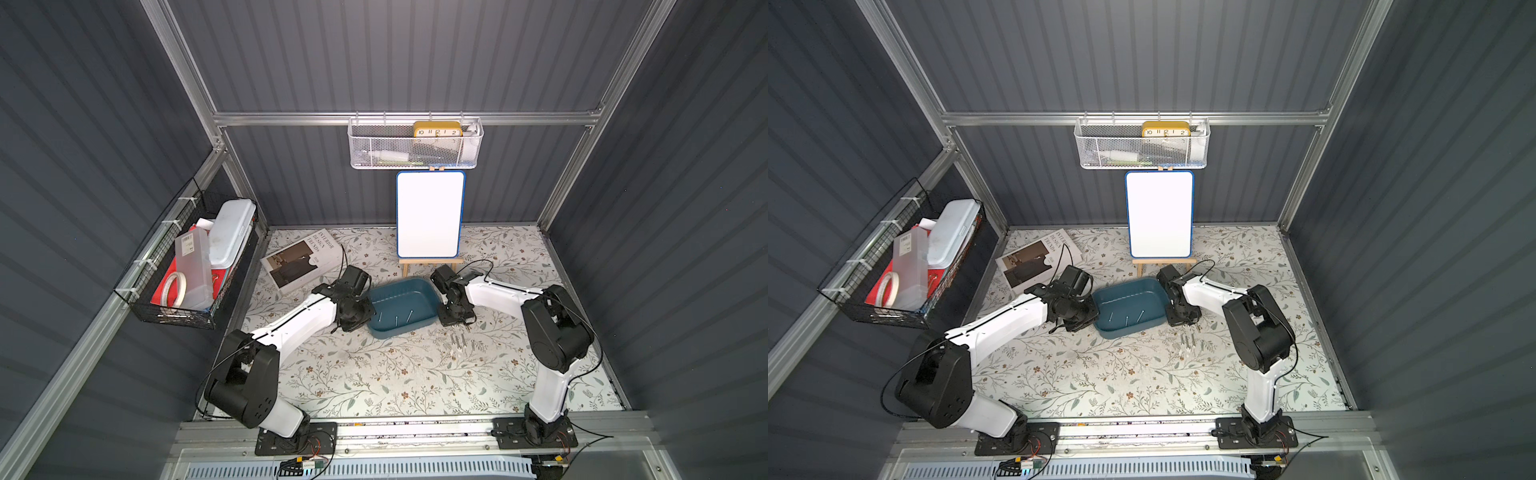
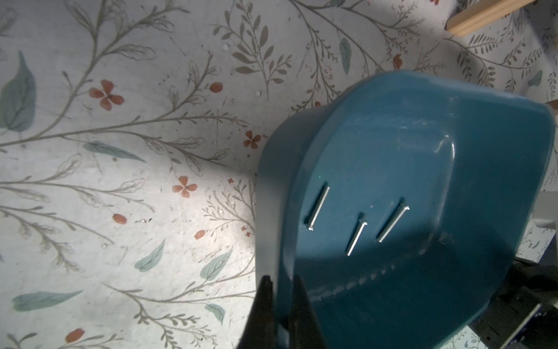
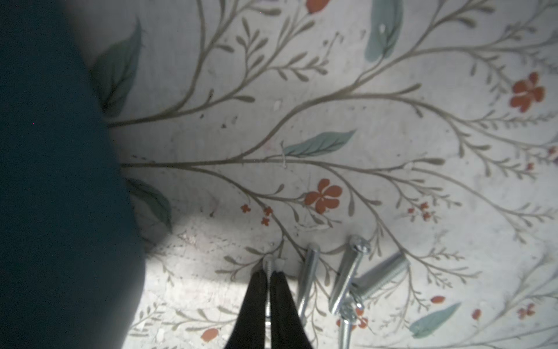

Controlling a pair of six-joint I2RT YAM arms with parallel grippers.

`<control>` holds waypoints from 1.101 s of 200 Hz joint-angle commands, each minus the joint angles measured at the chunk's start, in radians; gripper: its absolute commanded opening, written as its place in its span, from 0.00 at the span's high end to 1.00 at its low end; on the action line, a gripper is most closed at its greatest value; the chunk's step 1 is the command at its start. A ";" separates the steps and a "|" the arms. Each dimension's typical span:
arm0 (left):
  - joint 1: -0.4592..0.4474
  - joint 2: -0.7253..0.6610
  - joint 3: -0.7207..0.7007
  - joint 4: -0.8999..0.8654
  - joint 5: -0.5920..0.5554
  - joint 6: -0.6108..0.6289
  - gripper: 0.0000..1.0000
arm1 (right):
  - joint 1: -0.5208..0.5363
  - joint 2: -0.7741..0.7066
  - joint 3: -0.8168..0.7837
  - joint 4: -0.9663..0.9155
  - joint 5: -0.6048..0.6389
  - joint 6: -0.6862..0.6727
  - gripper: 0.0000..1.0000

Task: Take out the screws from the storage box
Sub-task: Adjust the storage box at the center of the board.

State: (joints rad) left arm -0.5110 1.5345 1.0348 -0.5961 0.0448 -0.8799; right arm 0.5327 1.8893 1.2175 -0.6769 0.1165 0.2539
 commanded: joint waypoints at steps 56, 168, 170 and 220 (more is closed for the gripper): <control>0.006 0.006 0.253 -0.245 0.164 -0.002 1.00 | -0.010 -0.017 -0.033 0.022 -0.006 0.008 0.79; 0.061 0.040 0.215 -0.243 0.219 -0.001 1.00 | -0.009 -0.230 -0.107 0.085 -0.051 -0.013 0.63; 0.061 0.039 0.215 -0.243 0.218 -0.001 1.00 | -0.010 -0.239 -0.111 0.090 -0.060 -0.017 0.62; 0.068 0.047 0.204 -0.243 0.176 0.016 1.00 | 0.002 -0.479 -0.217 0.218 -0.219 -0.142 0.49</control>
State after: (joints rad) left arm -0.4488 1.5906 1.2480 -0.8524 0.2119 -0.8833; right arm 0.5236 1.4914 1.0264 -0.5285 -0.0116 0.1875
